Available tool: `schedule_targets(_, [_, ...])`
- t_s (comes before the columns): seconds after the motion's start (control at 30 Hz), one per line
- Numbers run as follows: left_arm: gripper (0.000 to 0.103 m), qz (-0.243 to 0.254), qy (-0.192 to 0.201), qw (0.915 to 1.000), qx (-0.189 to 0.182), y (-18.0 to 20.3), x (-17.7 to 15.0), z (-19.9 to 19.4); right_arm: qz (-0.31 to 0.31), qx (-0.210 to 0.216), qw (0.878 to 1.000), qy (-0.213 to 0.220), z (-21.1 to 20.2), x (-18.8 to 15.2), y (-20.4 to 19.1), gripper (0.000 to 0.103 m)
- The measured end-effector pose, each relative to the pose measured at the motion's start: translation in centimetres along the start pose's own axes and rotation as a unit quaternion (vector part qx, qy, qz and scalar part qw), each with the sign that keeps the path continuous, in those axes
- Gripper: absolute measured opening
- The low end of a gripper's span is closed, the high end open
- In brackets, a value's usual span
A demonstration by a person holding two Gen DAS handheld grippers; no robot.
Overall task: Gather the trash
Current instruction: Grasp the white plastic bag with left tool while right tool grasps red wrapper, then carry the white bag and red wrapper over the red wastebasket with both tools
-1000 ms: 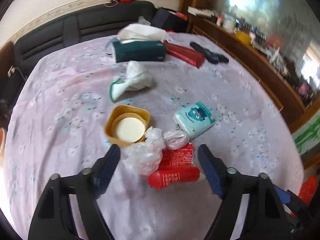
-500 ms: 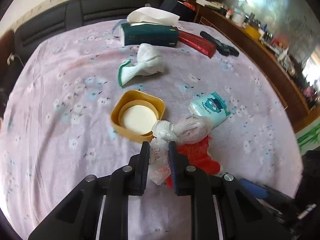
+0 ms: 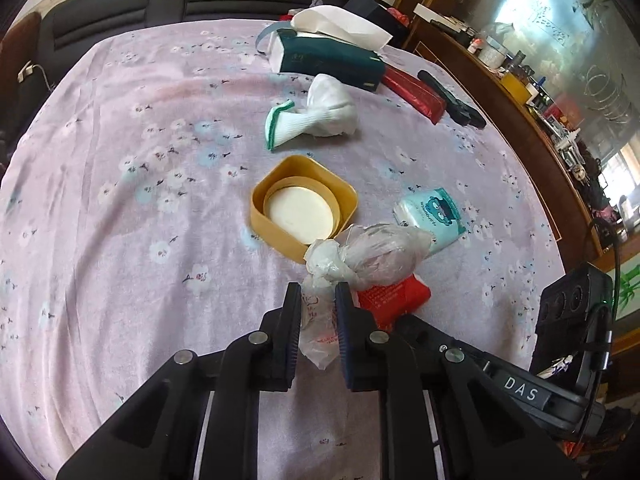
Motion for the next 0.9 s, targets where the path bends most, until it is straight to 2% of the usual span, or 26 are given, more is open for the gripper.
schedule_targets(0.07, [0.015,0.002,0.000,1.0000,0.002,0.1,-0.1,-0.2,0.015,0.015,1.000,-0.006,0.2,0.0,0.1,0.010])
schedule_targets(0.17, [0.015,-0.002,0.005,1.0000,0.005,-0.1,-0.2,-0.8,0.019,0.024,1.000,-0.007,0.1,0.1,-0.2,0.012])
schedule_targets(0.23, [0.015,-0.005,0.008,0.9999,0.006,-0.4,-0.2,-1.4,0.036,0.018,0.999,0.001,-0.1,0.5,0.2,0.042])
schedule_targets(0.3, [0.015,-0.014,0.013,0.9998,0.006,-1.1,-0.2,-1.9,0.048,0.036,0.998,0.003,-0.2,0.7,-0.1,0.049])
schedule_targets(0.4, [0.014,-0.032,0.013,0.9994,0.000,-1.9,-0.5,-2.5,0.049,0.015,0.999,0.008,0.0,1.3,-0.6,0.051])
schedule_targets(0.5, [0.014,-0.037,0.007,0.9993,0.002,-2.3,-0.9,-2.7,0.061,0.006,0.998,0.012,1.0,2.4,-1.0,0.048])
schedule_targets(0.6, [0.014,-0.038,0.007,0.9992,0.000,-2.2,-1.2,-2.5,0.055,-0.031,0.998,0.012,1.6,3.1,-0.8,0.021])
schedule_targets(0.77, [0.014,-0.044,0.017,0.9989,-0.005,-1.6,-1.9,-3.6,0.039,-0.035,0.998,0.020,1.3,3.2,-0.8,0.016])
schedule_targets(0.9, [0.013,-0.032,0.032,0.9989,-0.010,-0.2,-3.3,-5.6,0.007,-0.018,0.998,0.052,-2.3,1.8,-0.7,0.015])
Point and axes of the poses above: each gripper's, at about its wrist camera, not at the fingertips, and z roughly the way its jaws point, y to its right, x to its top, the point moved 7 cm from there along z, roughly the way its jaws point, and after that the axes turned 10 degrees about -x, right-handed, at the moved point
